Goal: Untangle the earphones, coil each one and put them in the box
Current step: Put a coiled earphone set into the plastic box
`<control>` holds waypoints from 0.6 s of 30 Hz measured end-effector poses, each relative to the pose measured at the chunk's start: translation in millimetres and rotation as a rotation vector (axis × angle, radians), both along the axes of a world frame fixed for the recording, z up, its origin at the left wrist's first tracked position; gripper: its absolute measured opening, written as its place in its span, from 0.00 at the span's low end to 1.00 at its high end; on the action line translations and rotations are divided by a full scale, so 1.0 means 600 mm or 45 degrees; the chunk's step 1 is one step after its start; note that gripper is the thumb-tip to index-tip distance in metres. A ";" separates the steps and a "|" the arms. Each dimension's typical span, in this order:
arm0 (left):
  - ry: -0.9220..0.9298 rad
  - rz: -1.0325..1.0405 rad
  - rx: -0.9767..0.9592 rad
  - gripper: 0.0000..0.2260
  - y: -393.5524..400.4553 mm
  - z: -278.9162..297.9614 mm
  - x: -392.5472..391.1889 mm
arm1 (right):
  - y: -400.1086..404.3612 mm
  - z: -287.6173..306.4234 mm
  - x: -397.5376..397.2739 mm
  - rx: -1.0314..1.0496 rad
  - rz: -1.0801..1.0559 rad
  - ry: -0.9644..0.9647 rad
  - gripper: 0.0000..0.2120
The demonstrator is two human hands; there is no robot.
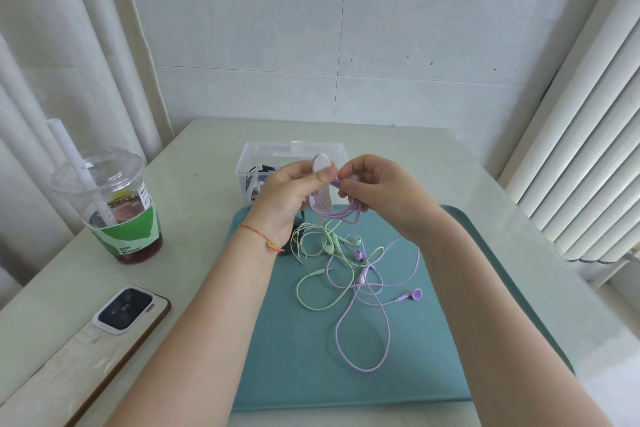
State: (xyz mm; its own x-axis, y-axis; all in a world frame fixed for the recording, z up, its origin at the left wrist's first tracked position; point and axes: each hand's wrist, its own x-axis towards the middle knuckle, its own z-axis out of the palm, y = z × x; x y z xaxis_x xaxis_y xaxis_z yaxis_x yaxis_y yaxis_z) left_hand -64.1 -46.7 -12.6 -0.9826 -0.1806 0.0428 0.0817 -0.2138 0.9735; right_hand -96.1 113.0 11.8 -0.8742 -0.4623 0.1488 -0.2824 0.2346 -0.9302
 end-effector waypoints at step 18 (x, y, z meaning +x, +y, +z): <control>-0.055 0.238 0.269 0.04 -0.007 -0.010 -0.011 | 0.019 -0.027 -0.025 0.027 -0.060 -0.058 0.07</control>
State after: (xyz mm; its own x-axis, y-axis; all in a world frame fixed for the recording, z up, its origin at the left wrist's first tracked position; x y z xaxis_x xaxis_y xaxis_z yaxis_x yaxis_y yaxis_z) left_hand -70.9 -50.8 -18.8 -0.9314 -0.3595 -0.0562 0.0983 -0.3973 0.9124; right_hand -111.4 124.1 -4.2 -0.9006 -0.4233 0.0988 -0.2278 0.2662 -0.9366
